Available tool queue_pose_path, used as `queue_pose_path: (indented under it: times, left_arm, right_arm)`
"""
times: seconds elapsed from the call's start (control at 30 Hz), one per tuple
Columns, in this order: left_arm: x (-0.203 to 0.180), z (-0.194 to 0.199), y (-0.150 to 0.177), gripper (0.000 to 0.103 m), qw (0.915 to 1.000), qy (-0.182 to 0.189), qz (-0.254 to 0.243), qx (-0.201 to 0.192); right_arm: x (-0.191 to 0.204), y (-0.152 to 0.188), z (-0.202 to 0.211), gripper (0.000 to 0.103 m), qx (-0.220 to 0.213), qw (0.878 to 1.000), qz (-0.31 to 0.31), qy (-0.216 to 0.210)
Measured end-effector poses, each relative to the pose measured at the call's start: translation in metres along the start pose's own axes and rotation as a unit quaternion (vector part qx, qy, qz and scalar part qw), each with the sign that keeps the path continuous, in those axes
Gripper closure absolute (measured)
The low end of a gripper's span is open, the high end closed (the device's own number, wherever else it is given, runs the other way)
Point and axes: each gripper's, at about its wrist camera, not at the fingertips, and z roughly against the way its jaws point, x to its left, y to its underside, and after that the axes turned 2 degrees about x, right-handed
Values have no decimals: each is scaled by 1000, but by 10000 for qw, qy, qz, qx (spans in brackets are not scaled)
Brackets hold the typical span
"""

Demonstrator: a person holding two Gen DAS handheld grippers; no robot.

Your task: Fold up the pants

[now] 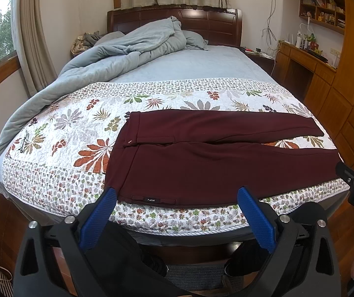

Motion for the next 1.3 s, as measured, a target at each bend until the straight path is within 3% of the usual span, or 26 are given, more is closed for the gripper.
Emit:
queue_pose_path:
  times: [0.97,1.03,1.07,1.13,1.23,1.3]
  left_arm:
    - [-6,-11,-2,4,9998,141,-57,130]
    - [-3,-20,3,4,9967,790,-164,127]
    - [0,-30,5,4,9903,1357,-175,246]
    - [7,-49,7,4,9809,1831,-119,648]
    - [25,-73,8,4,9790,1824,61,910]
    - [42,-89,5,4,9757,1862,162,1146]
  right_arm:
    - [-5,-2,-6,2,37,10000,10,10]
    - [-5,-2,-5,2,-131,9999,34,-82]
    - [-4,-2,-1,2,-367,9992,81,-160]
    - [-1,-2,8,2,-828,9954,333,-339]
    - [6,1,5,2,-1485,9820,1044,-516]
    - [6,0,-31,2,-733,9843,1273,-977]
